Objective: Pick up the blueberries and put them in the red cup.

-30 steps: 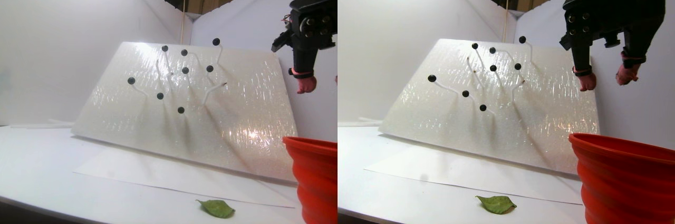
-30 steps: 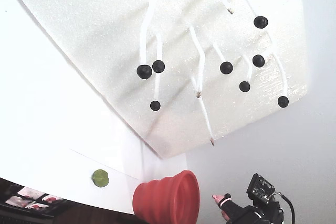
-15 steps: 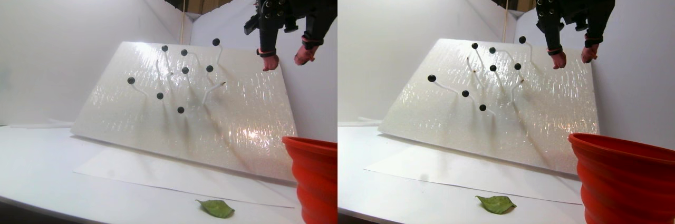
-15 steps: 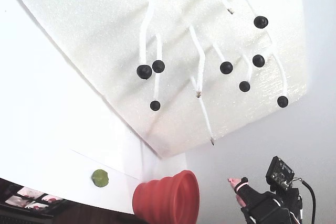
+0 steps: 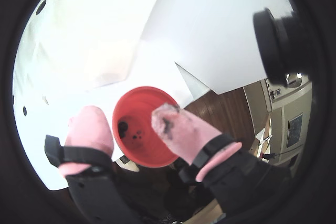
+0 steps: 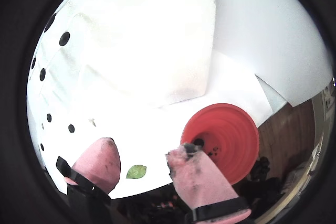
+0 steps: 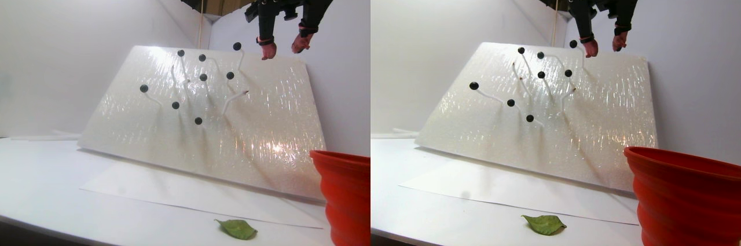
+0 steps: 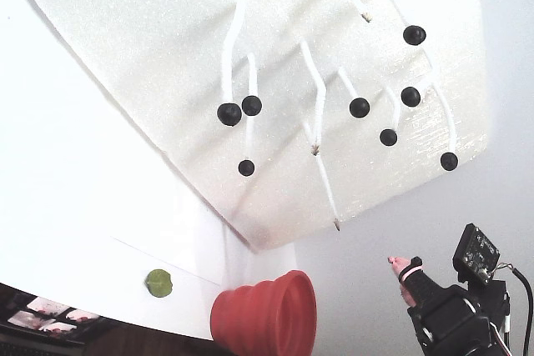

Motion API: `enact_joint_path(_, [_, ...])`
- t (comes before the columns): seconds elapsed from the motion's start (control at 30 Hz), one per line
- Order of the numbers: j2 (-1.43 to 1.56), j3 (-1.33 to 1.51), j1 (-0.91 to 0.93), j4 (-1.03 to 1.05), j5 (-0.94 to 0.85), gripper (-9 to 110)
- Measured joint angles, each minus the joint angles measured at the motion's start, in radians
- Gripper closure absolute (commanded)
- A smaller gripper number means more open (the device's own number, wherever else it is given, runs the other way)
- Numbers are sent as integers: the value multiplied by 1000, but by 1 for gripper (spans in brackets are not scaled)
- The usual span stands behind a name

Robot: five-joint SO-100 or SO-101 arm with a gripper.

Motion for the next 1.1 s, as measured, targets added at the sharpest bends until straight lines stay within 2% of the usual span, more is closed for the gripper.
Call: enact_joint_path(1.1, [-21, -20, -236, -3, 55, 84])
